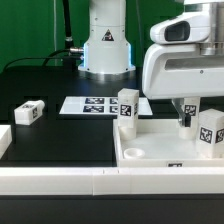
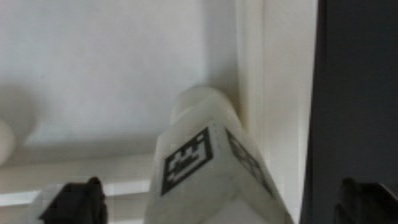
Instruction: Assemble square table
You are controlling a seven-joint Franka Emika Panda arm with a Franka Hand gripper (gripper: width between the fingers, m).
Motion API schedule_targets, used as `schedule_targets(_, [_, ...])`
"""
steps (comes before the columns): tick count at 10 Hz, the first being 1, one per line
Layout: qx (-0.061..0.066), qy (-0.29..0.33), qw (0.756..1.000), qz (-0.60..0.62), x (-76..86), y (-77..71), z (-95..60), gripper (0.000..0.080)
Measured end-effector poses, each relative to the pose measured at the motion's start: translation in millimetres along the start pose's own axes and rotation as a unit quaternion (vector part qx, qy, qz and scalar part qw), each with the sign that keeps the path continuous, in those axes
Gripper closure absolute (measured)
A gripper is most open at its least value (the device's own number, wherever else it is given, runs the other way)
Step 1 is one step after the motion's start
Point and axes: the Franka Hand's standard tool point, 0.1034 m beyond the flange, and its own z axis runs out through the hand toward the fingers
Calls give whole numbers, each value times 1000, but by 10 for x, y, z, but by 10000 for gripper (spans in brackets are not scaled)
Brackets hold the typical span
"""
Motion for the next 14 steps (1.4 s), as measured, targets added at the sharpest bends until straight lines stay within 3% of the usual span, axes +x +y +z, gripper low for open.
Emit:
schedule_targets(4, [-12,0,995,-99,10,15,-10,150])
schedule_targets(6, [-12,0,995,-99,6,18,-3,422])
schedule_targets(7, [-12,0,995,-99,5,19,-1,422])
schedule_targets(8, [-12,0,995,-96,5,19,-1,515])
schedule_targets(10, [-11,0,998,-69,6,22,-1,515])
schedule_targets(14, [-1,7,990,144,18,45,-1,515])
